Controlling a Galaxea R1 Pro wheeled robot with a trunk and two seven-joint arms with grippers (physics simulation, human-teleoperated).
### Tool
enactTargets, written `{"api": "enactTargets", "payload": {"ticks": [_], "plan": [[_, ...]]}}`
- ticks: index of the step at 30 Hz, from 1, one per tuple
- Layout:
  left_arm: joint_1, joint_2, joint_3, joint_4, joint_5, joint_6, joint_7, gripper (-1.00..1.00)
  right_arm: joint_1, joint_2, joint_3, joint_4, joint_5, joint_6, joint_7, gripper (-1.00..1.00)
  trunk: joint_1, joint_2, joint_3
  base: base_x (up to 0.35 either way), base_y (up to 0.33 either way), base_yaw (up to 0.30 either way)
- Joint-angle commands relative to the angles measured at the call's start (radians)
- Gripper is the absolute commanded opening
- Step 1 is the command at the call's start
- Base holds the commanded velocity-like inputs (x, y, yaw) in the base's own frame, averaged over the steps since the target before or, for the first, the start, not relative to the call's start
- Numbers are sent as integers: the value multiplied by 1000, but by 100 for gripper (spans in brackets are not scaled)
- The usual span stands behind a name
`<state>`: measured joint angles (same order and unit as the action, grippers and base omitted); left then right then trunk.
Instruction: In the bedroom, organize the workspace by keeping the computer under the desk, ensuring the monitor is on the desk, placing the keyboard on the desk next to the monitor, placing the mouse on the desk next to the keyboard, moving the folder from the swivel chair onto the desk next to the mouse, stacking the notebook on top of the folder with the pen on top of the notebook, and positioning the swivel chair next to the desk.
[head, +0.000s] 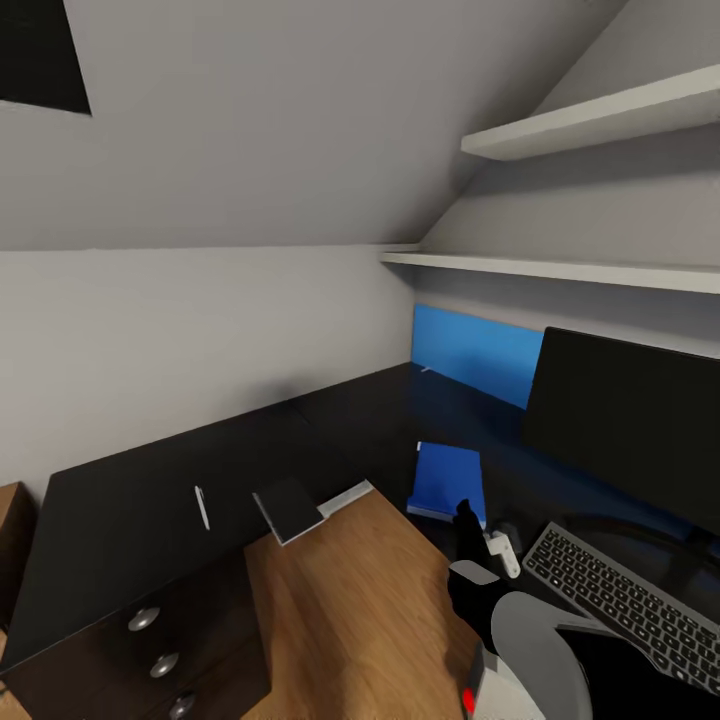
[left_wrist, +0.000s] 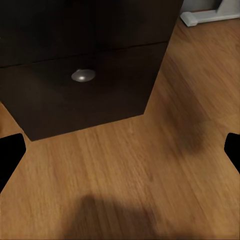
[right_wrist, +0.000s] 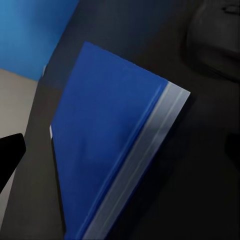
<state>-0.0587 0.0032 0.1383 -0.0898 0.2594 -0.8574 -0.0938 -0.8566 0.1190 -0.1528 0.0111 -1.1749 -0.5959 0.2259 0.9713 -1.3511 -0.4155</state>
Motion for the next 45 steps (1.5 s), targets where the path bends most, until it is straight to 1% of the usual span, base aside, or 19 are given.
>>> {"api": "enactTargets", "payload": {"ticks": [1,6,10,12,22,27,29,34,39,45], "plan": [[-1,0,8,1,3,-2,-10,100,-1,0,-7,1,-2,-2,8,100,0,-1,-1,-24,0,0],[0,-1,8,1,3,-1,-10,100,-1,0,-6,1,1,-2,9,100,0,-1,-1,-13,0,0],[-1,0,9,1,3,1,-8,100,-1,3,-5,2,11,-2,12,100,-15,27,11,-4,0,0],[-1,1,9,1,4,1,-8,100,-1,9,-6,2,14,-2,13,100,-23,41,18,-2,0,0],[-1,0,9,1,4,3,-6,100,-1,19,-7,2,20,-2,22,100,-61,111,49,0,0,0],[0,0,9,1,4,3,-6,100,-1,22,-6,4,24,-2,47,100,-81,146,65,0,0,0],[0,0,9,1,4,3,-6,100,-1,25,-6,6,25,-2,72,100,-88,160,71,0,0,0],[-1,0,9,1,4,3,-6,100,-1,44,-7,7,26,-3,106,100,-107,195,87,0,0,2],[-1,0,9,1,4,3,-6,100,-1,55,-8,7,27,-5,119,100,-107,195,88,0,0,83],[0,0,9,1,4,3,-7,100,-1,55,-8,7,27,-5,124,100,-107,195,93,0,0,186]]}}
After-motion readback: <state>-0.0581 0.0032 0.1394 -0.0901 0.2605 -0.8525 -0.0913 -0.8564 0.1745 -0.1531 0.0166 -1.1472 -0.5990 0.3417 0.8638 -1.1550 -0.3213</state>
